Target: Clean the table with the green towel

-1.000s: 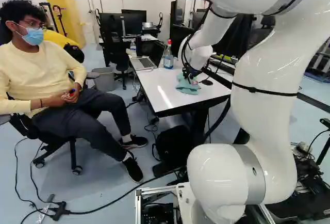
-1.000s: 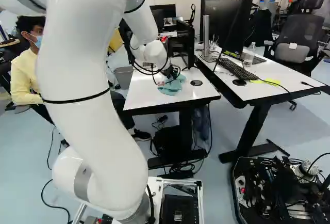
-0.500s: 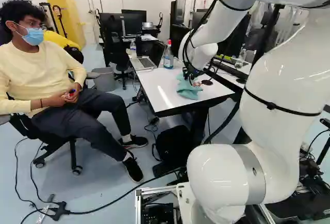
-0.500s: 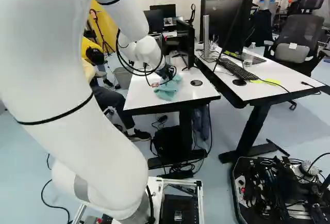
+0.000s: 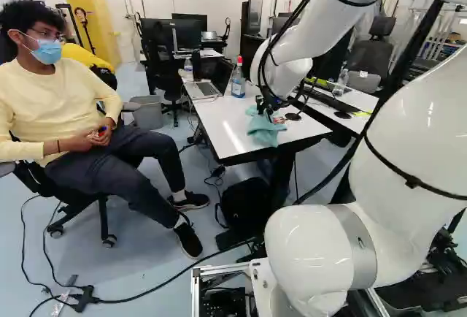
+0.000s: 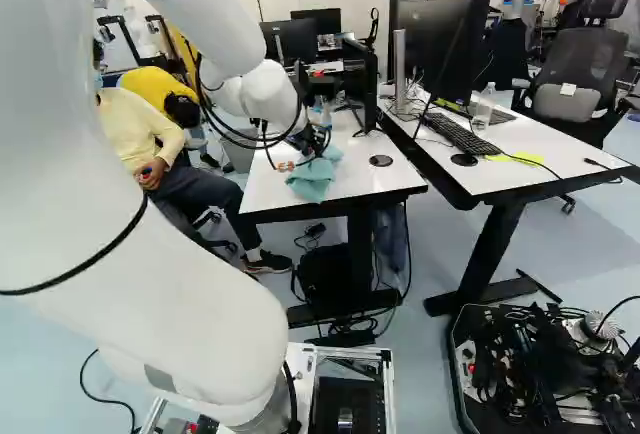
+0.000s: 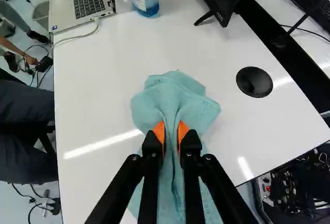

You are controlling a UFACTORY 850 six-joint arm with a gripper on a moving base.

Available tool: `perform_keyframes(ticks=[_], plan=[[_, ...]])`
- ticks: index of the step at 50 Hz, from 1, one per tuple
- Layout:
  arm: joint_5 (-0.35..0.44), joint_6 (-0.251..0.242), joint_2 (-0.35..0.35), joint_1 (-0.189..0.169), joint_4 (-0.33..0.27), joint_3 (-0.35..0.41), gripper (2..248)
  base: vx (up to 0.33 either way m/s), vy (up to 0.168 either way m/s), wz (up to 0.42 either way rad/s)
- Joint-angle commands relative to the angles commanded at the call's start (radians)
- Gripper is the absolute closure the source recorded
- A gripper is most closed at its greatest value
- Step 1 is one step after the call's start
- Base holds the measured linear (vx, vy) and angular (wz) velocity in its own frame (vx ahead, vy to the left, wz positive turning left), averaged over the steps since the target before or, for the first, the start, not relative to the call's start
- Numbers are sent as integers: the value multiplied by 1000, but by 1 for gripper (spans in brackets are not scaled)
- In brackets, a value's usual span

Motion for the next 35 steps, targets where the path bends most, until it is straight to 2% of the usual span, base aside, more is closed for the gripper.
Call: perform_keyframes(ticks=[35], plan=[[1, 0, -7, -3, -1, -13, 200, 0, 0, 0]])
